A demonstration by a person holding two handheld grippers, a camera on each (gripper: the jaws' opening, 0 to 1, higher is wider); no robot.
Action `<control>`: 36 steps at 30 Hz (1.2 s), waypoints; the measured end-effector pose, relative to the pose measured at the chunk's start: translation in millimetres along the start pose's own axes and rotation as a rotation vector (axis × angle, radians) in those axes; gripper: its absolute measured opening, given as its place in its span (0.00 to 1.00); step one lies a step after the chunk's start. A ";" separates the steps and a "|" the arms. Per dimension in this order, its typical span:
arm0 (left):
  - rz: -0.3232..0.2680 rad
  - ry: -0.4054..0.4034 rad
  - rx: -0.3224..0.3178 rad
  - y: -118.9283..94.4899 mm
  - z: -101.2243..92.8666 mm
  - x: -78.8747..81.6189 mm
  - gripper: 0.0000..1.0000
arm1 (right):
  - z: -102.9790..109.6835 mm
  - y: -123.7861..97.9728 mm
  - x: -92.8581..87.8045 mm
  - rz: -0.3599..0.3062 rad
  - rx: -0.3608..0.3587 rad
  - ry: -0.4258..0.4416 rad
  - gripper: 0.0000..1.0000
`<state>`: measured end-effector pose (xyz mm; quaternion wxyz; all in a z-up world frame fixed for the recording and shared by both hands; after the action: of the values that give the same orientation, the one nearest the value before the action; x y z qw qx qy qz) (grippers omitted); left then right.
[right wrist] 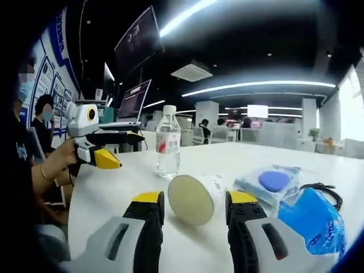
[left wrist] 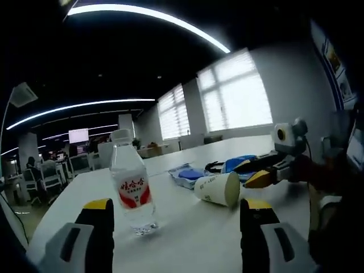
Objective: Arrange the tabletop items into an orderly group along one side of the table until the central work area is clear of visible clutter.
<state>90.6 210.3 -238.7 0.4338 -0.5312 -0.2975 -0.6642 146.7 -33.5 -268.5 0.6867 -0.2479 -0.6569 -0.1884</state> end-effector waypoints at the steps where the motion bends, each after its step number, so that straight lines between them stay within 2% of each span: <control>1: 0.004 0.015 0.003 0.2 -0.5 -0.5 0.91 | -0.3 0.0 -0.8 0.004 -0.003 -0.001 0.40; 9: 0.014 0.093 0.006 -0.1 -6.1 -1.0 0.91 | -2.4 -0.6 -6.0 0.030 -0.025 0.018 0.34; 13: 0.021 0.106 0.007 1.5 -7.7 -2.3 0.91 | -3.5 -0.3 -7.4 0.048 -0.058 -0.010 0.28; 18: 0.017 0.111 0.016 2.3 -7.5 -2.4 0.91 | -9.0 1.7 -8.6 0.061 -0.096 0.032 0.22; 20: 0.009 0.114 0.024 2.6 -7.0 -2.0 0.88 | -10.1 2.6 -9.8 0.064 -0.098 0.041 0.18; 23: 0.021 0.134 0.040 2.6 -7.7 -1.9 0.82 | -10.2 3.7 -13.0 0.080 -0.096 0.056 0.05; 29: 0.015 0.174 0.054 2.8 -7.6 0.1 0.80 | -8.5 3.5 -14.2 0.082 -0.097 0.045 0.03; 36: 0.024 0.155 0.043 5.2 -6.8 -5.5 0.80 | -8.0 2.4 -13.4 0.083 -0.102 0.046 0.01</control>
<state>92.4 203.5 -246.0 0.4748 -0.4722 -0.2706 -0.6916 153.7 -37.1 -282.2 0.6953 -0.3050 -0.6198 -0.1984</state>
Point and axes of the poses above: the point that each gripper's makers call its tool centre point, and the gripper's own axes: y roughly forward along the fingers, z roughly to its left, x roughly out of its top, the point moved 8 cm from there along -y, roughly backward along the fingers, and after that the axes turned 5 degrees about y, right-handed, at the moved point
